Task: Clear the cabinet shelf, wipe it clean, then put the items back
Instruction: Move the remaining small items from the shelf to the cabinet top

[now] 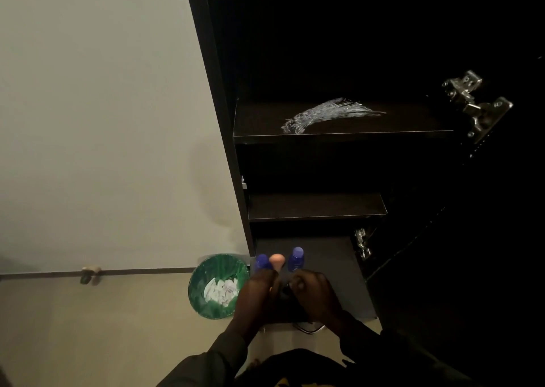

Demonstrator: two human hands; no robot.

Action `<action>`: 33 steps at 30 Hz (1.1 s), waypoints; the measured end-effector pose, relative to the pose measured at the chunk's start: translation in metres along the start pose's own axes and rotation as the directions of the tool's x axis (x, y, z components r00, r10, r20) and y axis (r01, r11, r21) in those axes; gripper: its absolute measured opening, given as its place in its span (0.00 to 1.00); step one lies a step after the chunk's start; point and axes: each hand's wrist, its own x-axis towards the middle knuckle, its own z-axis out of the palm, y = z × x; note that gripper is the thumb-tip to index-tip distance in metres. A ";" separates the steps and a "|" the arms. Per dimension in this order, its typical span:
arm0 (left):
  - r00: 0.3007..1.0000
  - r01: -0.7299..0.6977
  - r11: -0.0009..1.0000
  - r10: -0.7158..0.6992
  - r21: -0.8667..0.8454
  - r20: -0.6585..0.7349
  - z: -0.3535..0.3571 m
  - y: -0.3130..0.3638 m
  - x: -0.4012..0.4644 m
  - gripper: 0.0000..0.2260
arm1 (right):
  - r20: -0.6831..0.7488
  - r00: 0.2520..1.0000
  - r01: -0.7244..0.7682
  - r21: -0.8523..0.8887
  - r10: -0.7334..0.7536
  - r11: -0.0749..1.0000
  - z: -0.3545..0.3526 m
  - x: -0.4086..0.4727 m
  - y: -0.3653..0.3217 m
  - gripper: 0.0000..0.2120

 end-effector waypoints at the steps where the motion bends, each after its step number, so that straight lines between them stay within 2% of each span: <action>1: 0.999 -0.015 1.000 0.014 -0.006 -0.041 -0.005 0.006 0.002 0.10 | 0.013 1.000 -0.010 0.073 0.009 0.997 -0.004 0.003 -0.002 0.10; 2: 0.995 0.006 0.999 -0.010 -0.050 -0.098 -0.011 0.009 0.004 0.08 | 0.014 1.000 -0.021 0.130 0.019 0.991 -0.012 0.006 -0.008 0.07; 5: 0.965 -0.018 0.978 -0.037 -0.206 -0.261 -0.039 0.032 0.011 0.06 | -0.095 0.990 -0.079 0.256 0.106 0.964 -0.047 0.010 -0.038 0.07; 7: 0.926 -0.070 0.962 -0.035 -0.264 -0.375 -0.067 0.055 0.018 0.05 | -0.212 0.970 -0.025 0.399 0.118 0.917 -0.078 0.014 -0.063 0.06; 9: 0.884 -0.155 0.935 -0.013 -0.318 -0.467 -0.096 0.077 0.027 0.05 | -0.302 0.941 0.020 0.494 0.150 0.869 -0.110 0.018 -0.088 0.10; 11: 0.834 -0.276 0.901 0.052 -0.334 -0.549 -0.129 0.106 0.033 0.06 | -0.389 0.911 0.105 0.533 0.134 0.840 -0.147 0.023 -0.115 0.10; 13: 0.770 -0.405 0.842 0.104 -0.357 -0.629 -0.167 0.135 0.038 0.05 | -0.485 0.872 0.224 0.513 0.065 0.829 -0.187 0.026 -0.143 0.11; 17: 0.643 -0.606 0.711 0.174 -0.356 -0.746 -0.246 0.193 0.046 0.07 | -0.688 0.716 0.483 0.364 -0.120 0.796 -0.271 0.026 -0.199 0.10; 20: 0.564 -0.714 0.627 0.252 -0.311 -0.786 -0.300 0.231 0.051 0.08 | -0.780 0.581 0.610 0.231 -0.231 0.758 -0.328 0.023 -0.236 0.09; 24: 0.485 -0.798 0.554 0.358 -0.237 -0.798 -0.362 0.282 0.053 0.07 | -0.872 0.405 0.710 0.110 -0.275 0.695 -0.398 0.030 -0.273 0.07; 26: 0.460 -0.812 0.549 0.394 -0.198 -0.796 -0.387 0.301 0.057 0.06 | -0.901 0.328 0.689 0.023 -0.283 0.724 -0.433 0.037 -0.285 0.07; 29: 0.455 -0.805 0.571 0.417 -0.162 -0.787 -0.416 0.323 0.067 0.06 | -0.918 0.288 0.548 -0.076 -0.273 0.833 -0.483 0.049 -0.295 0.08; 31: 0.474 -0.775 0.613 0.408 -0.151 -0.780 -0.433 0.337 0.076 0.06 | -0.912 0.332 0.408 -0.091 -0.240 0.908 -0.510 0.056 -0.299 0.10; 33: 0.528 -0.719 0.682 0.414 -0.131 -0.742 -0.447 0.353 0.087 0.05 | -0.896 0.395 0.257 -0.104 -0.202 0.961 -0.530 0.065 -0.301 0.15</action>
